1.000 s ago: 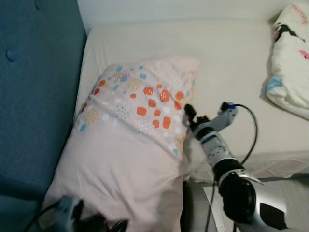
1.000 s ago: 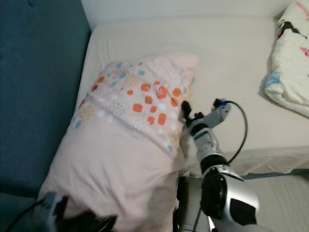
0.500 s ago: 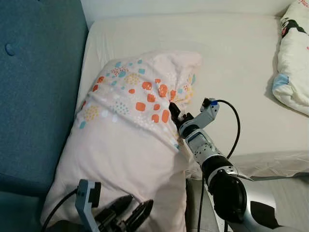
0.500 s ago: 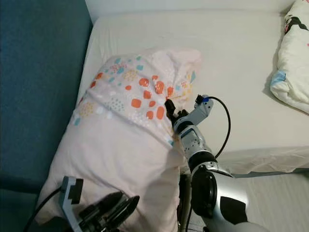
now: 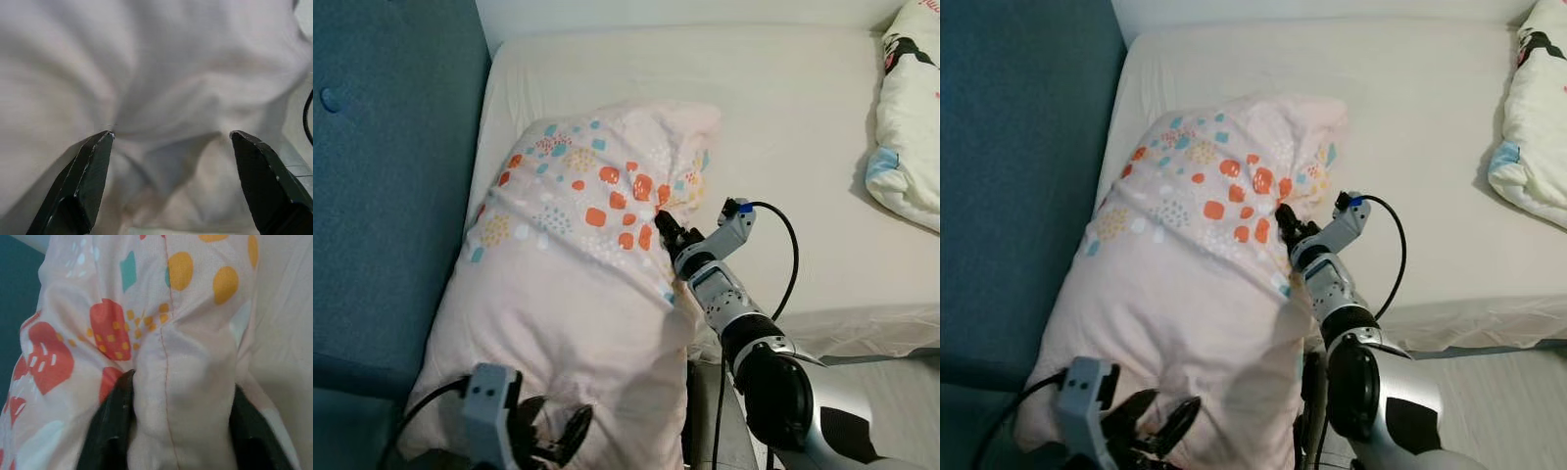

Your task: Clean up the room

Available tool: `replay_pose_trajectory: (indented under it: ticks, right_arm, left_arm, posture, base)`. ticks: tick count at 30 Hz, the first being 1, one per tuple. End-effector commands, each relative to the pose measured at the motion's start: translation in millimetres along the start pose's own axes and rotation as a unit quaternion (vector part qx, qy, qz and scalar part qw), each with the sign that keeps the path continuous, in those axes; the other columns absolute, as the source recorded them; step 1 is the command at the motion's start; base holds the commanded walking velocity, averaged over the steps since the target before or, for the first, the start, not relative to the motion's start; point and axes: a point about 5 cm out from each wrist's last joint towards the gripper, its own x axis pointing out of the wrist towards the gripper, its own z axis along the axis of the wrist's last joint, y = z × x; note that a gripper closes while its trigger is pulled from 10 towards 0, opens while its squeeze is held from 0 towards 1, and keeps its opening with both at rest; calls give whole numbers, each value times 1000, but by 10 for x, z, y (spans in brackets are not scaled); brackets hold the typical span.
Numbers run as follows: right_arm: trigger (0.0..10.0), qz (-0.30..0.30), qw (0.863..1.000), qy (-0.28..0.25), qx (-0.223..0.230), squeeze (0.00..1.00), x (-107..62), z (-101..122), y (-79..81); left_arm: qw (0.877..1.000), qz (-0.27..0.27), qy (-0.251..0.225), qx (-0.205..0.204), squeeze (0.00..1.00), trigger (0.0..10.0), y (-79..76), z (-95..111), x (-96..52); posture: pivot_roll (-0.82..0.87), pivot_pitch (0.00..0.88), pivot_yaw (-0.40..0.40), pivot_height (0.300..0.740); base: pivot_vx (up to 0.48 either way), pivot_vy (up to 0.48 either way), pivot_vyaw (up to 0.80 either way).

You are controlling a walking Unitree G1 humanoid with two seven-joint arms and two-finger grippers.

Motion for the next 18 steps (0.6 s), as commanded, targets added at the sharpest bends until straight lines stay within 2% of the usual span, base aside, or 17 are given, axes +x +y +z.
replay_pose_trajectory:
  ticks: [1, 2, 3, 5, 6, 7, 8, 9, 10, 11, 12, 13, 14, 15, 18]
  right_arm:
    - [0, -18, 999, 25, 9, 0, -55, -128, -103]
    - [0, -18, 999, 25, 9, 0, -55, -128, -103]
    - [0, -19, 1000, 23, 10, 0, -56, -110, -112]
    - [0, -22, 1000, 15, 16, 0, -57, -70, -129]
    - [0, -22, 1000, 15, 16, 0, -57, -70, -129]
    - [0, -23, 999, 11, 19, 0, -59, -44, -143]
    - [0, -23, 999, 11, 19, 0, -59, -44, -143]
    - [0, -23, 1000, 11, 18, 0, -61, -36, -148]
    - [0, -23, 1000, 11, 18, 0, -61, -36, -148]
    - [0, -23, 1000, 11, 18, 0, -61, -35, -149]
    - [0, -23, 1000, 11, 17, 0, -63, -36, -151]
    - [0, -23, 1000, 11, 17, 0, -63, -36, -151]
    - [0, -22, 1000, 12, 17, 0, -65, -37, -154]
    - [0, -22, 1000, 12, 17, 0, -65, -38, -154]
    - [0, -22, 1000, 12, 18, 0, -65, -38, -155]
  left_arm:
    - [999, 34, 9, -22, 0, 10000, 136, -38, -124]
    - [999, 34, 9, -22, 0, 10000, 136, -38, -124]
    - [999, 38, 5, -28, 0, 10000, 196, -1, -186]
    - [998, 52, 31, -17, 0, 10000, 354, -18, -321]
    - [998, 52, 31, -17, 0, 10000, 354, -18, -321]
    - [995, 79, 54, -14, 82, 10000, 575, -78, -493]
    - [995, 79, 54, -14, 82, 10000, 575, -78, -493]
    - [993, 94, 52, -54, 1000, 10000, 695, -104, -617]
    - [993, 94, 52, -54, 1000, 10000, 695, -104, -617]
    - [991, 94, 47, -79, 1000, 10000, 710, -108, -650]
    - [988, 86, 43, -124, 1000, 10000, 698, -134, -687]
    - [988, 86, 43, -124, 1000, 10000, 698, -134, -687]
    - [978, 78, 51, -186, 1000, 10000, 678, -241, -750]
    - [973, 84, 54, -206, 1000, 10000, 678, -307, -770]
    - [971, 90, 56, -216, 1000, 10000, 680, -346, -781]
  posture:
    - [201, 421, -53, 570]
    - [201, 421, -53, 570]
    - [197, 421, -55, 570]
    - [193, 420, -58, 570]
    - [193, 420, -58, 570]
    - [182, 411, -65, 570]
    - [182, 411, -65, 570]
    - [180, 409, -66, 570]
    - [180, 409, -66, 570]
    - [180, 409, -66, 570]
    - [179, 407, -67, 570]
    - [179, 407, -67, 570]
    - [179, 406, -68, 570]
    - [179, 406, -68, 570]
    - [171, 402, -74, 570]
  base:
    - [0, 0, 0]
    - [0, 0, 0]
    - [0, 0, 0]
    - [0, 0, 0]
    - [0, 0, 0]
    - [0, 0, 0]
    - [0, 0, 0]
    - [0, 0, 0]
    - [0, 0, 0]
    - [0, 0, 0]
    - [0, 0, 0]
    - [0, 0, 0]
    - [0, 0, 0]
    - [0, 0, 0]
    - [0, 0, 0]
